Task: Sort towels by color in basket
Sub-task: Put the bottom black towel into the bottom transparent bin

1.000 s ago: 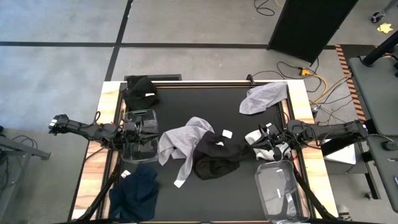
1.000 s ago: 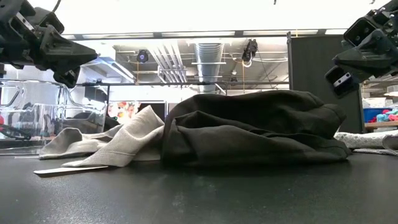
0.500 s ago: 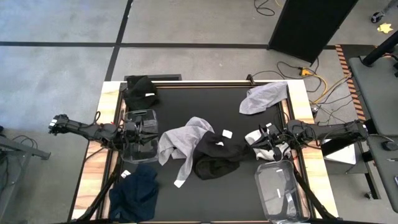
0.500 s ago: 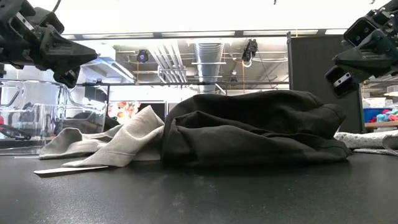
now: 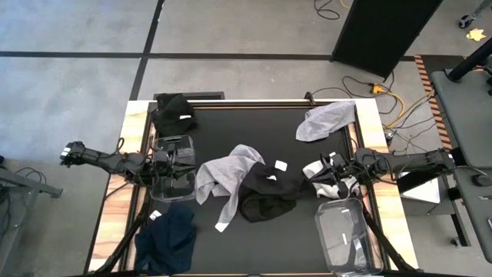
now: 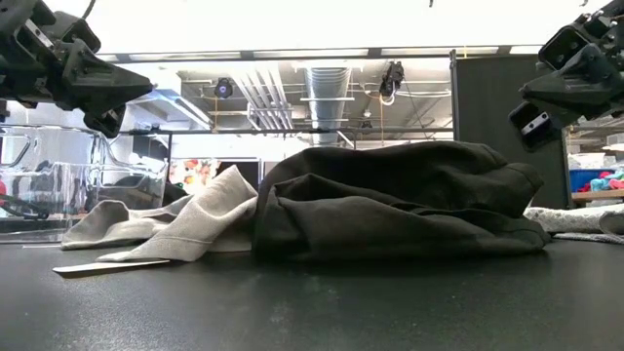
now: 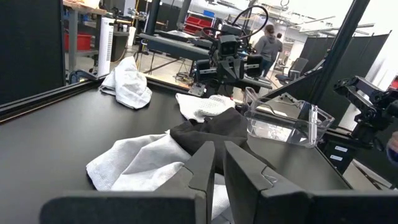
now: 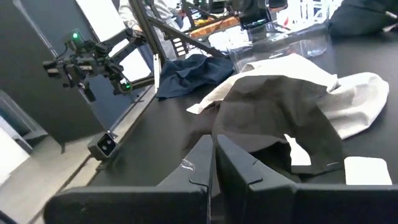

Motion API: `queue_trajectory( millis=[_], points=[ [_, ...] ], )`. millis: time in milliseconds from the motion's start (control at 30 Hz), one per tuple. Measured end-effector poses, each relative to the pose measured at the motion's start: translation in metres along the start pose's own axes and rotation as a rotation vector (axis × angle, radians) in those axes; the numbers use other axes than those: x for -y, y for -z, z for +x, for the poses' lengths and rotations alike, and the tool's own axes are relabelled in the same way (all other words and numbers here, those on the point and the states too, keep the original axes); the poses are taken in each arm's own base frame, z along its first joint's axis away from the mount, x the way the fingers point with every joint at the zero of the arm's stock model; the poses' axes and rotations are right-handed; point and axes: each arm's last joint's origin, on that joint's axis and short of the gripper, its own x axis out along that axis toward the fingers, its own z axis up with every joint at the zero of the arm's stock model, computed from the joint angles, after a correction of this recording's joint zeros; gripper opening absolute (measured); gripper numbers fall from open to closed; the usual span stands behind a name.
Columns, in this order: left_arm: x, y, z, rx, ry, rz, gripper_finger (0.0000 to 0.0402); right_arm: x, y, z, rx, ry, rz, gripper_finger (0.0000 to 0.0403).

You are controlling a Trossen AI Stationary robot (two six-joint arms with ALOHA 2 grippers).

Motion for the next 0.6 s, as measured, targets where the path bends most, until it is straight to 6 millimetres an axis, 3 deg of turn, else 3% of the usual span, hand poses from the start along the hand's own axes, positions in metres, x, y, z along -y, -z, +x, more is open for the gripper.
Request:
queue_trajectory(
  millis=[200,400,600],
  points=[
    [0.000,0.000,0.000,0.000,0.000,0.000,0.0018,0.000,-0.016,-0.002,0.207,0.124,-0.061,0.0011],
    [0.000,0.000,0.000,0.000,0.000,0.000,0.0018,-0.008,-0.031,0.002,0.358,0.033,0.034,0.0011],
    [0.000,0.000,0.000,0.000,0.000,0.000,0.0018,-0.016,-0.028,0.026,0.294,-0.056,0.088,0.0011]
  ],
)
